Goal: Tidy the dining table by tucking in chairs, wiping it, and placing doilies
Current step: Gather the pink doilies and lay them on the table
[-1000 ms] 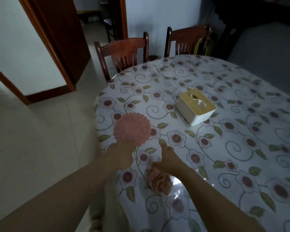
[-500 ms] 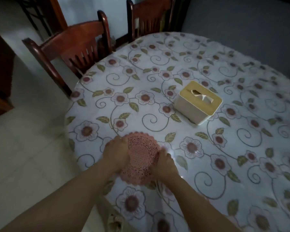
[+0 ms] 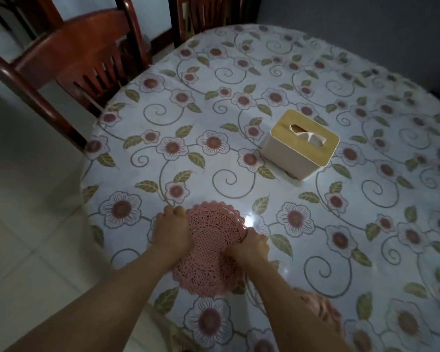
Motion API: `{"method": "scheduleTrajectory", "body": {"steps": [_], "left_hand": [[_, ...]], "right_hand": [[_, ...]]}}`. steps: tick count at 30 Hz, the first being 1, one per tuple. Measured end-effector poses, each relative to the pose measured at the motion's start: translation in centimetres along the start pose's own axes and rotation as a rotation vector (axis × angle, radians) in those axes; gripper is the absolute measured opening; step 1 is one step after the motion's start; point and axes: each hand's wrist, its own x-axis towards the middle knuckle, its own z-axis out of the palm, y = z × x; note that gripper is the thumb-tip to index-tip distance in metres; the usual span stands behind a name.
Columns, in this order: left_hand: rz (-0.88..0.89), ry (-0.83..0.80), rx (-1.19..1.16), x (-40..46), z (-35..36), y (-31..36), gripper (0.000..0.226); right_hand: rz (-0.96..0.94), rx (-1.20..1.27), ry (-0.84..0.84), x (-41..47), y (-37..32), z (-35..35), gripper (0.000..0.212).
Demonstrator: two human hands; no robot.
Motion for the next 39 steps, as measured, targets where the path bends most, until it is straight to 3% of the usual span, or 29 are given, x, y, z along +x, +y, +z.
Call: {"method": "scheduleTrajectory", "body": {"steps": [3,9,16,18,22,25,28,30,39], "left_hand": [[-0.036,-0.029,-0.031,-0.3,-0.3,0.1,0.065],[-0.079,-0.156,-0.247,-1.2,-3.8,-0.8,0.077],[-0.121,-0.07,-0.652,-3.2,-10.5,-1.6,0.085],[-0.125,-0.045,-0.746,-3.5,-12.5,-2.0,0.076],[-0.143,-0.131,-1.092,-3.8,-16.1,-3.3,0.023],[-0.088,-0.329,-1.411,-3.5,-17.8,-5.5,0.042],[-0.003,-0.433,-1.635,-1.8,-18.7,-8.3,0.052],[0.04,-0.466,-1.696,-0.1,-19.8,-10.2,0.035],[0.08,-0.563,-1.47,7.7,-24.9,-17.3,0.03]], "right_hand": [[-0.161,0.058,-0.001,-0.9,0.0,0.4,0.038],[-0.415,0.21,-0.12,-2.4,-1.6,-3.4,0.038],[-0.55,0.428,-0.268,-4.8,-5.6,-9.2,0.032],[-0.556,0.49,-0.319,-5.4,-7.0,-10.1,0.032],[-0.566,0.64,-0.38,-6.4,-9.6,-10.9,0.037],[-0.55,0.814,-0.402,-6.4,-11.7,-10.7,0.035],[-0.518,0.852,-0.291,-6.6,-15.0,-9.2,0.028],[-0.522,0.796,-0.171,-6.8,-17.7,-7.5,0.021],[-0.539,0.327,0.46,-7.1,-28.6,-0.7,0.033]]}}
